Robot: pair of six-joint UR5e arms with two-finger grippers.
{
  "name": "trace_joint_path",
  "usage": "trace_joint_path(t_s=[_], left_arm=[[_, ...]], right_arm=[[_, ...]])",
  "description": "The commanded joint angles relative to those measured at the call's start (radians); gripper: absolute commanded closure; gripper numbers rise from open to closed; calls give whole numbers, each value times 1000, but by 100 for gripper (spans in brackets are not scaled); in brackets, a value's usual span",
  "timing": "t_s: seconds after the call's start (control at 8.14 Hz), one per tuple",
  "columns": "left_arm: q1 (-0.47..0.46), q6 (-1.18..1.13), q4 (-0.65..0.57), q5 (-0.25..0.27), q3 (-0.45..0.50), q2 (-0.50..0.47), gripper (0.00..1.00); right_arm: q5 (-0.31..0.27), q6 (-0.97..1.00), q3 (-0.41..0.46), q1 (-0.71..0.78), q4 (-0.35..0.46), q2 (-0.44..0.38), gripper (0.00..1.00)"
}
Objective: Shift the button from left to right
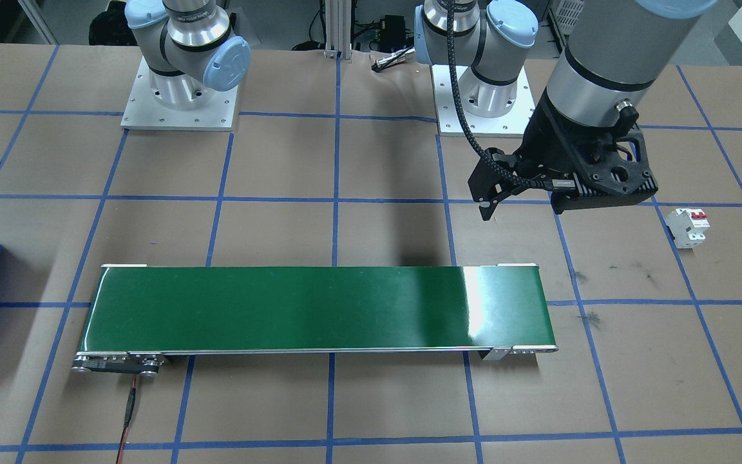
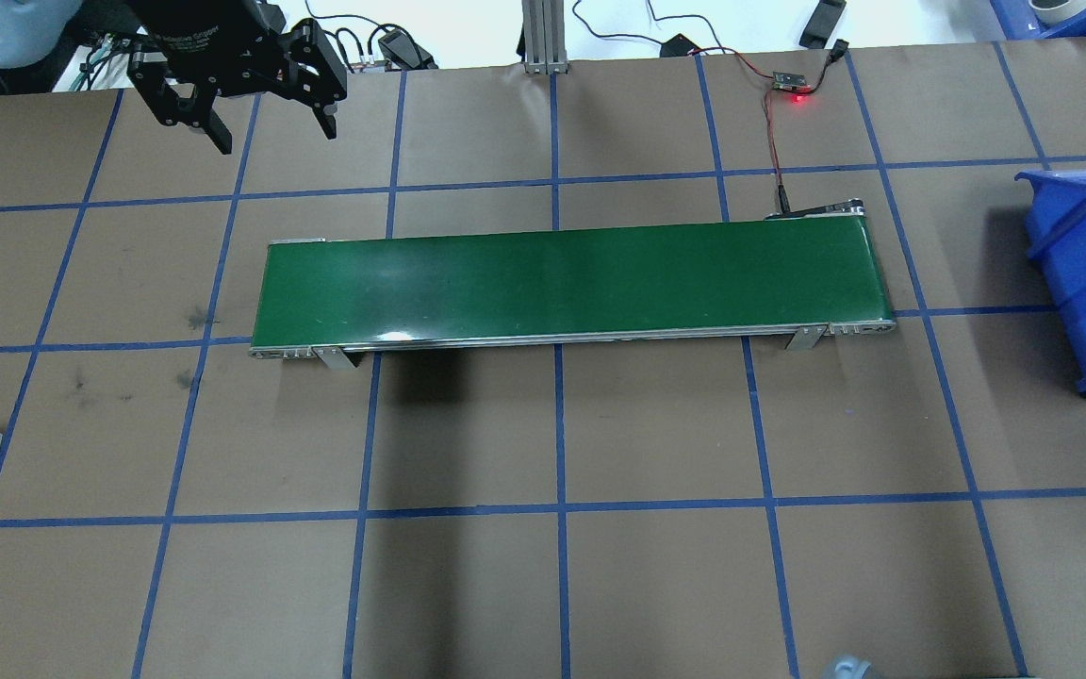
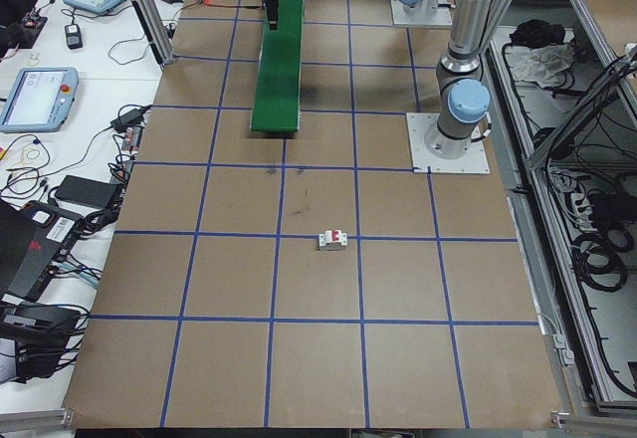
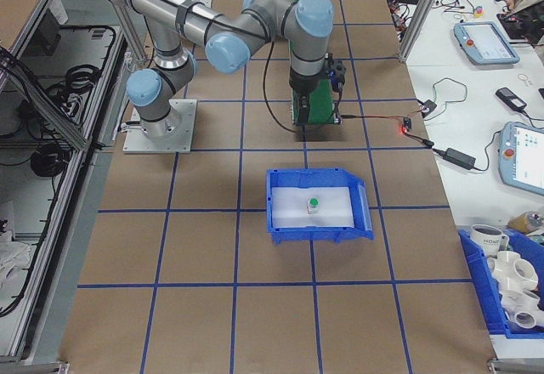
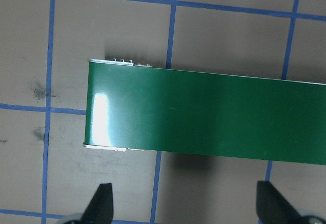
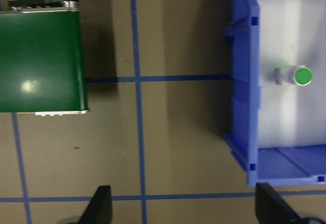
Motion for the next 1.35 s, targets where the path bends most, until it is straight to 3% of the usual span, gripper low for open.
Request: trace_joint_path(t_s=[0.0, 0.25, 0.49, 0.61, 0.74, 1.23], left_arm=[[0, 0, 0, 0, 0, 2, 0], [0, 0, 0, 0, 0, 2, 0], [0, 0, 0, 0, 0, 2, 0], [0, 0, 0, 0, -2, 2, 0], [0, 0, 0, 0, -2, 2, 0], [0, 2, 0, 0, -2, 2, 0]], right_arm=[[-3, 252, 0, 214, 71, -89, 0], [9, 459, 0, 388, 132, -124, 0], [0, 610, -1, 570, 119, -130, 0], [14, 629, -3, 589, 89, -133, 0], [98, 617, -1, 596, -16, -123, 0], [94, 614, 0, 596, -28, -121, 0]])
